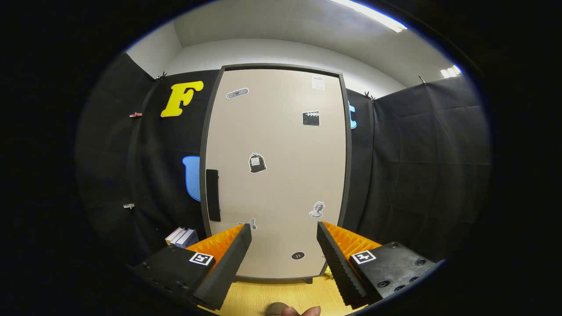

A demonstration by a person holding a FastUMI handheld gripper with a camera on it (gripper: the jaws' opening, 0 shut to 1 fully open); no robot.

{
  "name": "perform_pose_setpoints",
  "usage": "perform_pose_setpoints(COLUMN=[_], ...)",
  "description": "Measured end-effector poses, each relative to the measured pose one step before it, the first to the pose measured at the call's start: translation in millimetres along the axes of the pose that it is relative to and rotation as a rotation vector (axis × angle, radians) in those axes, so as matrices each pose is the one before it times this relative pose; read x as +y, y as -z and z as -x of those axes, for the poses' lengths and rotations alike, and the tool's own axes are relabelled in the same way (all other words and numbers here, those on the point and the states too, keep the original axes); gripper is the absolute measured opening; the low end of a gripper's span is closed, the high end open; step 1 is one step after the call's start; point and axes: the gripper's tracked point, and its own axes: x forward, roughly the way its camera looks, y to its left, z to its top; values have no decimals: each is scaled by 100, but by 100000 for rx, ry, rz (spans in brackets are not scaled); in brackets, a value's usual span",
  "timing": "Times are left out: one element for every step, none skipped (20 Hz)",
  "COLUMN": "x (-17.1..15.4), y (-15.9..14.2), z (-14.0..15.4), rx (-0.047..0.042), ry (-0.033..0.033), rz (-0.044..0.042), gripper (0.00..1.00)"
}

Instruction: Open the shoe cabinet door, grab the shoes and put them into the shoe cabinet, then close the shoe cabinet door.

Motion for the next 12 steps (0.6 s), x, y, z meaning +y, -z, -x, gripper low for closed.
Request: perform_pose_setpoints(x=[-10,27,72,77,133,218,205,280,386,434,463,439], y=[-22,-32,-16,0,-45,8,-17,-85,32,-40,-3,1], z=[-8,99,-36,6,-9,-52,-88,-23,-102,-132,-153,-229], rx=[-65,-85,-57,-30,26,96,20,-145,-44,-61,-69,-127], ry=[75,9,2,15,11,-234,-150,-179,-320,-533,-431,-137], rz=[59,-65,-22,14,-112,-191,-54,-33,83,78,242,268], gripper=[98,98,98,98,98,98,98,98,98,98,98,98])
